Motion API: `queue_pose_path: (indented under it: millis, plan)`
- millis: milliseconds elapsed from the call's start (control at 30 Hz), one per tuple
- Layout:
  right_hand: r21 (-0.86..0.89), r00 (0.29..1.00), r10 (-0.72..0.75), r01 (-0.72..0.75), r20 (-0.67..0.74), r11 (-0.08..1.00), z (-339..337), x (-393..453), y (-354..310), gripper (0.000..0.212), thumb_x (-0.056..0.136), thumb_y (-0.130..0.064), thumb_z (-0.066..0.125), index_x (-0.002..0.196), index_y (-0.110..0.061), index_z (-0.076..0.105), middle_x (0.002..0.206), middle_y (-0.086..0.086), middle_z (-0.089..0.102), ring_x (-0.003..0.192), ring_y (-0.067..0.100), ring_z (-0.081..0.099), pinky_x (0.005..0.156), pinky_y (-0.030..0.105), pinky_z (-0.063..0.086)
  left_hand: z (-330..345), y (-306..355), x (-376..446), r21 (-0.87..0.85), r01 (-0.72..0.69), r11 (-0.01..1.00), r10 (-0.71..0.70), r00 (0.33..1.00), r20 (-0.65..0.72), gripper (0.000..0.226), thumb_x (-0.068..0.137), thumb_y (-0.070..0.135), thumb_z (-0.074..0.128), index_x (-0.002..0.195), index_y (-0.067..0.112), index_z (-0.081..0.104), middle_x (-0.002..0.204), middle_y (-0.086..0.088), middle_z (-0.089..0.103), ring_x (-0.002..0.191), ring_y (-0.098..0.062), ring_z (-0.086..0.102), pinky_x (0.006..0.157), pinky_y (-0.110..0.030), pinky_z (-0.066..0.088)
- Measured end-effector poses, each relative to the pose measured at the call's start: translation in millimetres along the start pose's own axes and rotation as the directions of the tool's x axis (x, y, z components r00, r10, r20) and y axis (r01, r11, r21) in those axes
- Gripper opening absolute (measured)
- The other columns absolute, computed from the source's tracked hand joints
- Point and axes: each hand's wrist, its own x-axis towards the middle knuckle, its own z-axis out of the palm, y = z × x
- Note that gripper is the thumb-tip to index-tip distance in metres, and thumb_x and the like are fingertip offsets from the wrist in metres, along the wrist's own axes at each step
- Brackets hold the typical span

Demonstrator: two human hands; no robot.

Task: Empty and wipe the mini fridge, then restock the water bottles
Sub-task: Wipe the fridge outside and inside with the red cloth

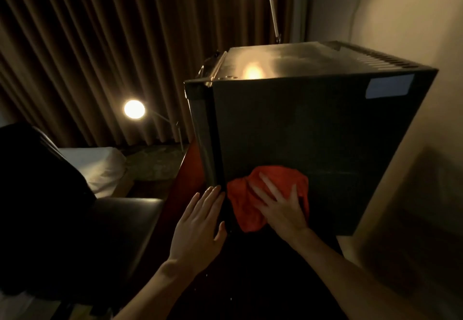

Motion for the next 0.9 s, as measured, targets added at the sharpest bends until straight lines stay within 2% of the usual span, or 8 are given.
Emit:
queue_pose_path:
  millis: [133, 267, 433, 500, 600, 700, 767, 900]
  plan:
    - [0.053, 0.966, 0.150, -0.142, -0.212, 0.988, -29.3, 26.2, -0.2, 0.088, 0.038, -0.035, 0.096, 0.121, -0.030, 0.066, 0.153, 0.004, 0.029, 0.144, 0.035, 0.019, 0.091, 0.080, 0.022, 8.1, 1.6, -4.4, -0.017, 0.005, 1.000, -0.005, 1.000, -0.002, 0.068, 0.092, 0.042, 0.048, 0.152, 0.016, 0.028, 0.158, 0.001, 0.021, 0.149, -0.009, 0.012, 0.122, -0.031, 0.006]
    - [0.062, 0.947, 0.189, -0.179, -0.259, 0.982, -12.9, 26.8, -19.7, 0.088, 0.044, -0.045, 0.093, 0.126, -0.033, 0.062, 0.153, 0.002, 0.030, 0.145, 0.034, 0.017, 0.096, 0.076, 0.015, 19.2, 0.4, -3.7, -0.031, 0.013, 0.999, -0.013, 1.000, -0.028, 0.069, 0.092, 0.041, 0.051, 0.152, 0.015, 0.029, 0.158, 0.001, 0.021, 0.148, -0.009, 0.013, 0.121, -0.032, 0.007]
    - [0.002, 0.999, -0.038, 0.038, -0.009, 0.999, 82.4, -32.7, -30.6, 0.085, 0.044, -0.036, 0.094, 0.123, -0.037, 0.064, 0.151, -0.005, 0.033, 0.149, 0.027, 0.004, 0.086, 0.072, 0.038, 44.2, 7.1, -9.4, -0.061, 0.006, 0.998, -0.006, 1.000, -0.002, 0.067, 0.092, 0.044, 0.045, 0.152, 0.018, 0.032, 0.159, 0.003, 0.024, 0.148, -0.008, 0.016, 0.120, -0.033, 0.012]
    - [0.020, 0.998, -0.014, 0.013, 0.059, 1.000, 100.8, -57.1, -21.0, 0.076, 0.038, -0.034, 0.094, 0.110, -0.037, 0.072, 0.143, -0.006, 0.045, 0.145, 0.030, 0.018, 0.079, 0.070, 0.045, 56.2, 12.4, -11.4, -0.052, 0.003, 0.999, -0.003, 1.000, 0.012, 0.066, 0.091, 0.045, 0.043, 0.150, 0.018, 0.036, 0.158, 0.002, 0.028, 0.147, -0.008, 0.018, 0.118, -0.033, 0.014]
    - [0.076, 0.990, 0.077, -0.068, -0.118, 0.995, 82.4, -66.0, 3.3, 0.031, 0.072, -0.032, 0.068, 0.102, -0.037, 0.075, 0.142, -0.006, 0.041, 0.130, 0.024, 0.036, 0.073, 0.067, 0.052, 71.2, 24.8, -9.3, -0.045, -0.029, 0.999, 0.032, 0.998, 0.054, 0.067, 0.088, 0.045, 0.044, 0.148, 0.015, 0.040, 0.156, -0.001, 0.034, 0.146, -0.010, 0.023, 0.117, -0.035, 0.018]
    - [0.059, 0.973, 0.155, -0.147, -0.173, 0.987, 36.2, -55.5, 42.7, 0.046, 0.074, -0.030, 0.071, 0.120, -0.031, 0.067, 0.152, 0.002, 0.032, 0.134, 0.030, 0.020, 0.087, 0.076, 0.040, 76.0, 44.8, -2.7, -0.042, -0.076, 0.996, 0.079, 0.994, 0.079, 0.068, 0.086, 0.044, 0.046, 0.147, 0.014, 0.042, 0.156, -0.002, 0.036, 0.145, -0.012, 0.026, 0.117, -0.035, 0.017]
    - [0.092, 0.899, 0.302, -0.288, -0.318, 0.953, 1.7, -48.1, 71.3, 0.060, 0.055, -0.024, 0.084, 0.113, -0.024, 0.070, 0.146, 0.010, 0.037, 0.132, 0.037, 0.024, 0.087, 0.076, 0.035, 72.6, 58.5, 6.9, -0.046, -0.107, 0.993, 0.111, 0.991, 0.079, 0.067, 0.088, 0.042, 0.048, 0.149, 0.015, 0.040, 0.157, -0.001, 0.033, 0.147, -0.012, 0.023, 0.119, -0.034, 0.012]
    - [0.271, 0.698, 0.515, -0.438, -0.498, 0.857, -18.2, -44.4, 98.8, 0.049, 0.081, -0.035, 0.051, 0.130, -0.026, 0.050, 0.150, 0.013, 0.028, 0.137, 0.042, 0.020, 0.099, 0.074, 0.030, 64.9, 74.7, 25.9, -0.049, -0.124, 0.991, 0.126, 0.991, 0.039, 0.065, 0.089, 0.039, 0.048, 0.148, 0.014, 0.041, 0.157, -0.003, 0.035, 0.146, -0.013, 0.026, 0.119, -0.036, 0.015]
